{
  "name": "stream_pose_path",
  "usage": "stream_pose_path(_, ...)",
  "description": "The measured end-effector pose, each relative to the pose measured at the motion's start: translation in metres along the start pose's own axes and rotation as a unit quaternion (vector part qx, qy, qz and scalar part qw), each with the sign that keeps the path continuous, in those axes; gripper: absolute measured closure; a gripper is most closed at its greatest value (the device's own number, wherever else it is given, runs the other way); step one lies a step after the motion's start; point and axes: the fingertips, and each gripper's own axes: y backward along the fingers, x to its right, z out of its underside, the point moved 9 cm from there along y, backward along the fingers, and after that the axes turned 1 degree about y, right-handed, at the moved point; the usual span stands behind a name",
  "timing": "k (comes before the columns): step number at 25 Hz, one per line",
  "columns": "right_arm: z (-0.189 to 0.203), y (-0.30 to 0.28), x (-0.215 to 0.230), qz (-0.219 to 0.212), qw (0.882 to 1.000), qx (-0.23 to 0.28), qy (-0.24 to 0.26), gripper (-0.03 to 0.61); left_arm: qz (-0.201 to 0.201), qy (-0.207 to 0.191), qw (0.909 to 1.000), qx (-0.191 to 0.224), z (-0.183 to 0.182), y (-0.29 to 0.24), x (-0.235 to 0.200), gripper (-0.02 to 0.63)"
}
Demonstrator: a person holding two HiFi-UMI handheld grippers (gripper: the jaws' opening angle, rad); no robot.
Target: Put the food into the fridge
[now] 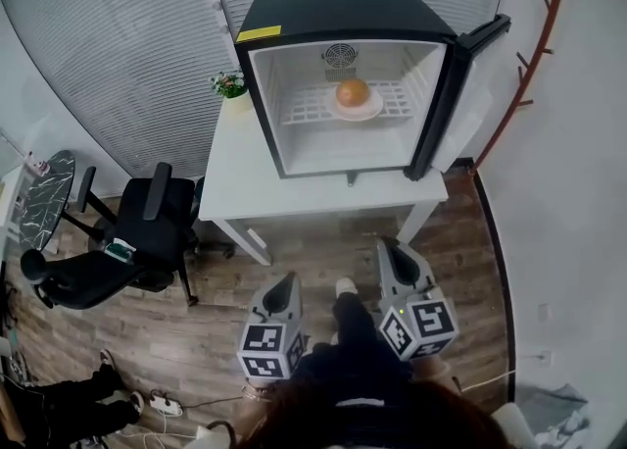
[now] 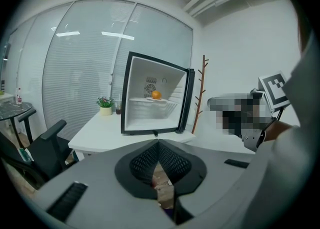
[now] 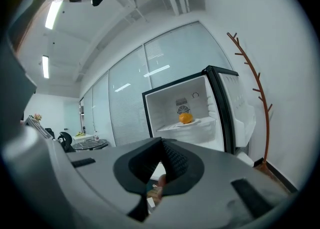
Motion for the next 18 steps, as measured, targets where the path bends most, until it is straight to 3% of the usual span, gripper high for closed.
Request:
stream_pose_path(4,0.004,0.012,-0.004,0.008,1.0,-0.002,0.022,0.584,0.0,0.02,0.9998,-0.005,0.012,0.005,0.004,0.615)
stream_pose_path(18,-0.001,0.02,-0.016,-0.003,0.999,0.009,0.048,0.584,0.001,0.016,0.9999,0.003,0.02,0.012,0.008,0.615)
